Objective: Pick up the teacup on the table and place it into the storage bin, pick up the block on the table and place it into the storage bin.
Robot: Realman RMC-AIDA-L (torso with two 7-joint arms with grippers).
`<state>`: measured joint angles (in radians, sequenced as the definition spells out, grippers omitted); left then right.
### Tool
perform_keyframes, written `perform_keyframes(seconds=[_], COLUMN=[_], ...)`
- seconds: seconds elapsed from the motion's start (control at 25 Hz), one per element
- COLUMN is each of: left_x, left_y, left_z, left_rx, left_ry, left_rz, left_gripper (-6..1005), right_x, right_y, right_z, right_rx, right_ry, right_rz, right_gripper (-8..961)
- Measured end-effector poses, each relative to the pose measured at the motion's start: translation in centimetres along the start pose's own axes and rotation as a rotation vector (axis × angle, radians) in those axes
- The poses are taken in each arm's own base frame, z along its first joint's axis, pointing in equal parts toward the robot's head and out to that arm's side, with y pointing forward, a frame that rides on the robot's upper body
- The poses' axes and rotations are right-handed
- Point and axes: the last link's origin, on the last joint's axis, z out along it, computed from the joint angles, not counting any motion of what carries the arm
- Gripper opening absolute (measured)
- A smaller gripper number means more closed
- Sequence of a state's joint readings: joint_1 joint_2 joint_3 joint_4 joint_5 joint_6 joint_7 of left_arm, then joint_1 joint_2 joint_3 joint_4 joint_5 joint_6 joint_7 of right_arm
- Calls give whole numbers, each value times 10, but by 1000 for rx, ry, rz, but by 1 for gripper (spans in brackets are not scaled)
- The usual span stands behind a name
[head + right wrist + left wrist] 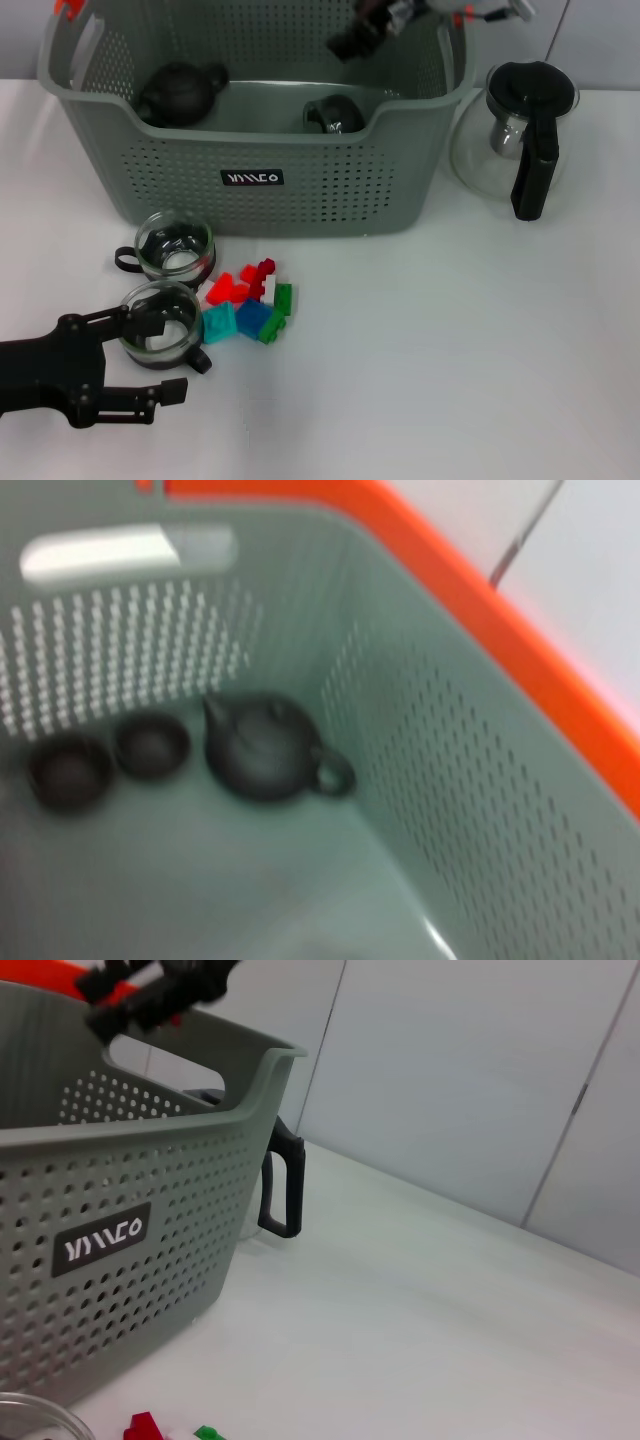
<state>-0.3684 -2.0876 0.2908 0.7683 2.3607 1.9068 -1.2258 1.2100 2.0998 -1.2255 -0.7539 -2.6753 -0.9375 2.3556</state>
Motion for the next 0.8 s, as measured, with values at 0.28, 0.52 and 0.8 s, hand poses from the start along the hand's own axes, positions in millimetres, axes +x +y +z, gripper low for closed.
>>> perform_keyframes(seconds=[0.28, 0.52, 0.8], left_x=[-1, -1, 1], left_y=[-1, -1, -2], left_z=[-5, -8, -10], left_rx=[23, 32, 36], left_ry=[3, 7, 2], left_rz=[-6, -3, 5], left_gripper=[918, 918, 918], right_x=[-19, -5, 39], right_y=[5, 22, 58], right_z=[-44, -85, -116], right_rx=[-119, -269, -469], right_ry=[-234, -410, -559], right_rz=[56, 74, -18], right_gripper=[611, 804, 942])
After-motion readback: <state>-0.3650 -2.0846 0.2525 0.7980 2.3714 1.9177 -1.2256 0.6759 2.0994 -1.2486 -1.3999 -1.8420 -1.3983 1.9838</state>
